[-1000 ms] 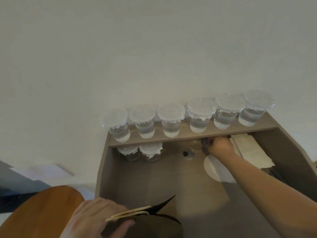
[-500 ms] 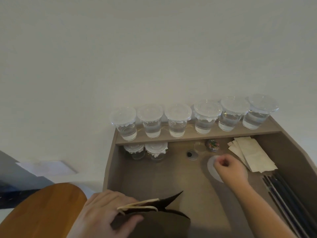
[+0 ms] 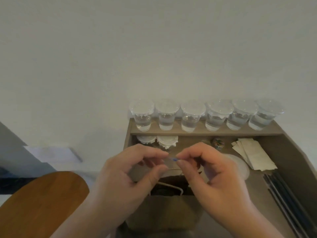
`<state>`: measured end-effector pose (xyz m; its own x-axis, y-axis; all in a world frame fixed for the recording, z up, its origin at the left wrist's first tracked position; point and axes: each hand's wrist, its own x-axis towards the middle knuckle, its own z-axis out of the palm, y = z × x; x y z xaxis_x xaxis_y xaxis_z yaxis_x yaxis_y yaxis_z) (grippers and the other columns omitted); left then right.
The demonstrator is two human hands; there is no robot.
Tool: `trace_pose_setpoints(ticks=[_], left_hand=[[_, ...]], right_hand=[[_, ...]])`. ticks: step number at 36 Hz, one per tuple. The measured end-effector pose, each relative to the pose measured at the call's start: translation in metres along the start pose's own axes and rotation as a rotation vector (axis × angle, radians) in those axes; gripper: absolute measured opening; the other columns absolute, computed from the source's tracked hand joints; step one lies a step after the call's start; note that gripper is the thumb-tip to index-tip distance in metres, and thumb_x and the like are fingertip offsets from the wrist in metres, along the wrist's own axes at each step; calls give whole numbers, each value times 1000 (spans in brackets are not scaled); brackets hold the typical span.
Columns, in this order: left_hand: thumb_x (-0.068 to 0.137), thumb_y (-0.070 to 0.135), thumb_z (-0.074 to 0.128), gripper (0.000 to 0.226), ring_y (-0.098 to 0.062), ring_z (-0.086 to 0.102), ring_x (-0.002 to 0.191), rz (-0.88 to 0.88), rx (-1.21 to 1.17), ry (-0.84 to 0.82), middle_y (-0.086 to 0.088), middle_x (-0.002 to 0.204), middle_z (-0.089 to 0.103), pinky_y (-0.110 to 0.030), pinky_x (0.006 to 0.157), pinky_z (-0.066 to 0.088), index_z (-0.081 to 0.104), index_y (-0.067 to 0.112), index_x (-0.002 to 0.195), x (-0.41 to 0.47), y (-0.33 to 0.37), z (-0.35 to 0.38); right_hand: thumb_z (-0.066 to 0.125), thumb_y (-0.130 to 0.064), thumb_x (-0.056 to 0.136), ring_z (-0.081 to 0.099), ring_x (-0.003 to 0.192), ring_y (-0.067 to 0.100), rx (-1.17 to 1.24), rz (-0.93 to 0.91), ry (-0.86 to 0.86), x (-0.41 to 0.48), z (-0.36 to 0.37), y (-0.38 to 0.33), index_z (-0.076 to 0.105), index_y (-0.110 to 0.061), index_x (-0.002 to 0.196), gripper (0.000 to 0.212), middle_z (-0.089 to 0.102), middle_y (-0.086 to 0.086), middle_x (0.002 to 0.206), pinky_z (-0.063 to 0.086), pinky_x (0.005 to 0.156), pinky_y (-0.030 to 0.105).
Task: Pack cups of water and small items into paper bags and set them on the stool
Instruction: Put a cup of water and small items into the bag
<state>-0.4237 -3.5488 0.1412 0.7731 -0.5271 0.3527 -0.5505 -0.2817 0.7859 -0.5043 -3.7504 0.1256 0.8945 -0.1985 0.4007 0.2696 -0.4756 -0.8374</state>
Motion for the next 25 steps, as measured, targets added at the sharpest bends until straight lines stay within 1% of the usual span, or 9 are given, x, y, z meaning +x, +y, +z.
trace_pose_setpoints(ticks=[4, 8, 11, 16, 18, 20, 21, 23, 25], left_hand=[[89, 45, 75, 12, -10, 69, 94, 49, -8, 61, 19, 93, 73, -12, 76, 51, 78, 38, 99, -2, 5, -7], [89, 35, 77, 9, -12, 70, 91, 96, -28, 96, 18, 91, 73, -16, 74, 53, 76, 34, 98, -9, 5, -13], [88, 32, 76, 9, -11, 70, 91, 114, -10, 66, 19, 90, 72, -15, 74, 52, 75, 33, 97, -13, 6, -15], [91, 47, 65, 14, -11, 68, 92, 104, 5, 9, 20, 91, 71, -13, 73, 51, 74, 38, 98, -15, 0, -17], [94, 45, 64, 13, -11, 68, 91, 134, 15, -7, 20, 92, 70, -13, 72, 51, 73, 37, 99, -16, -2, -17], [96, 37, 66, 10, -10, 67, 88, 216, 50, 17, 21, 91, 68, -14, 72, 51, 72, 32, 100, -17, -2, -18], [97, 32, 67, 9, -9, 67, 87, 264, 70, 40, 21, 92, 67, -15, 73, 51, 72, 27, 101, -17, -3, -18], [97, 24, 71, 8, -9, 69, 88, 352, 116, 103, 16, 97, 69, -20, 73, 54, 76, 18, 101, -17, -4, -18], [96, 19, 76, 9, -10, 70, 92, 420, 168, 161, 9, 99, 73, -26, 74, 57, 79, 12, 100, -18, -6, -19]], right_hand=[[75, -26, 95, 64, 84, 23, 7, -64, 28, -2, 17, -11, 72, -40, 101, 16, 67, -6, 88, 52, 74, 34], [73, -29, 94, 66, 84, 21, -48, -87, 47, -4, 24, -22, 73, -40, 100, 13, 68, -8, 88, 52, 72, 32], [73, -34, 93, 65, 81, 24, 1, -29, 59, -9, 29, -21, 74, -40, 99, 9, 68, -3, 84, 52, 72, 36], [73, -35, 91, 67, 84, 30, 139, 35, 80, -13, 35, -21, 76, -35, 101, 11, 71, 5, 87, 56, 77, 49], [76, -45, 90, 66, 84, 33, 183, 39, 83, -14, 36, -23, 77, -32, 102, 17, 71, 6, 87, 56, 77, 50], [75, -61, 87, 65, 83, 35, 241, 66, 78, -14, 36, -25, 77, -31, 103, 34, 71, 5, 87, 56, 77, 52], [76, -66, 85, 65, 82, 36, 275, 94, 68, -14, 36, -27, 77, -31, 102, 39, 72, 5, 87, 56, 77, 50], [78, -68, 80, 61, 77, 37, 340, 170, 18, -13, 35, -30, 78, -30, 96, 41, 72, 4, 83, 54, 73, 38], [78, -60, 84, 58, 66, 21, 385, 235, -47, -11, 31, -34, 78, -29, 84, 31, 70, 1, 75, 49, 67, 23]])
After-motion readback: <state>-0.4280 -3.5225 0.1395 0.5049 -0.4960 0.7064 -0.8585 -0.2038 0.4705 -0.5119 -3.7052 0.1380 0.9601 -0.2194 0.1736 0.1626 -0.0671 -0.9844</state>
